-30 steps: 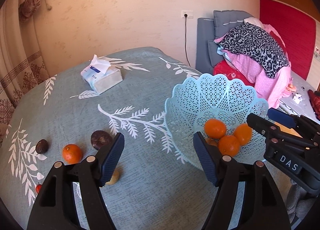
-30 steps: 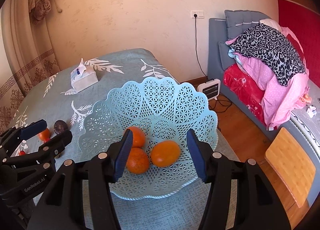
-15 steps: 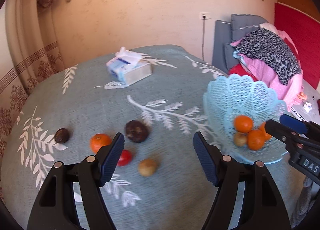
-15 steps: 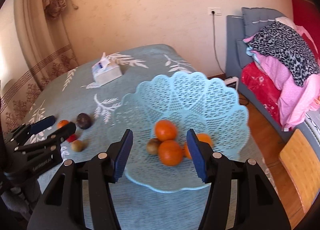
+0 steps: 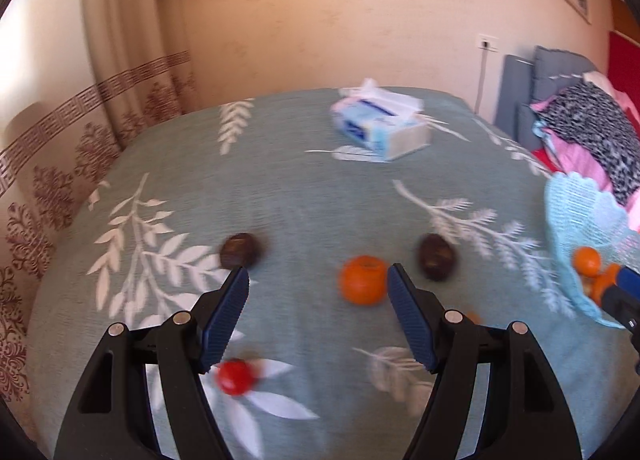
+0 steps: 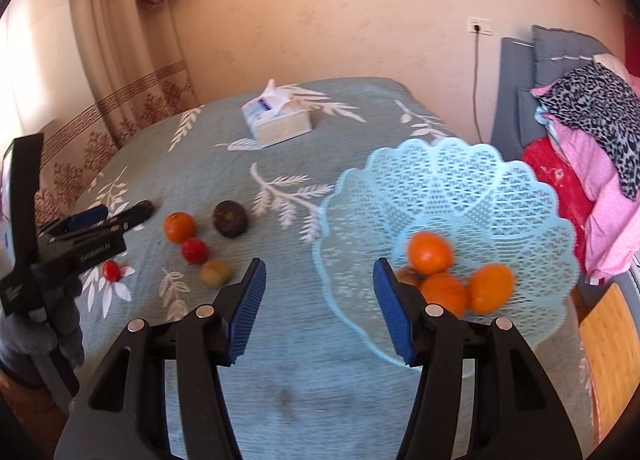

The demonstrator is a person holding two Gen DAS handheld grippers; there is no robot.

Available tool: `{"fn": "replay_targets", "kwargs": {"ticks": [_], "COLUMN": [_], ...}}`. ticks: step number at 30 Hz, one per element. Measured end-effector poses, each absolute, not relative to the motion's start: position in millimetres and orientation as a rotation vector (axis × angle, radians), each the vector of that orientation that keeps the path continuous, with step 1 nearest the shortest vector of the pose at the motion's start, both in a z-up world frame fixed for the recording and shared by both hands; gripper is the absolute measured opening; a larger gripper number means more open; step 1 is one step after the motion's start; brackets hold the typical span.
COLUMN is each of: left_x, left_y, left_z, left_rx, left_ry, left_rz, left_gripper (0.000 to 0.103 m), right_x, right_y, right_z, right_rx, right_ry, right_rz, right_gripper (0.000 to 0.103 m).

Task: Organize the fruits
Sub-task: 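Grasp the dark brown fruit with the left tool while the right tool grasps the brown kiwi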

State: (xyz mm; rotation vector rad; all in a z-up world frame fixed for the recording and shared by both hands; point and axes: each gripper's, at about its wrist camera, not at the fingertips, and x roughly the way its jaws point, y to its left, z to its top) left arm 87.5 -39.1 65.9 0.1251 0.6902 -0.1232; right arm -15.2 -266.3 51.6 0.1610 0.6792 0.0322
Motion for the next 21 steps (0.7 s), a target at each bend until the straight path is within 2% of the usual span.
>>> {"fn": "replay_targets", "kwargs": {"ticks": [10, 21], "left_x": [133, 178], "left_y": [12, 26], "left_z": [55, 28], "left_rx": [0.101, 0.094], "left_ry": [0.741, 0.844], "left_rz": [-0.039, -0.034], "left_gripper": [0.071, 0.071], "right_x": [0, 17], "right_y": [-225, -195], "right_z": [47, 38], "right_rx": [0.111, 0.063], "right_ry": [0.722, 0.776], "right_rz": [0.111, 0.178], "right_gripper": [0.058, 0.058]}}
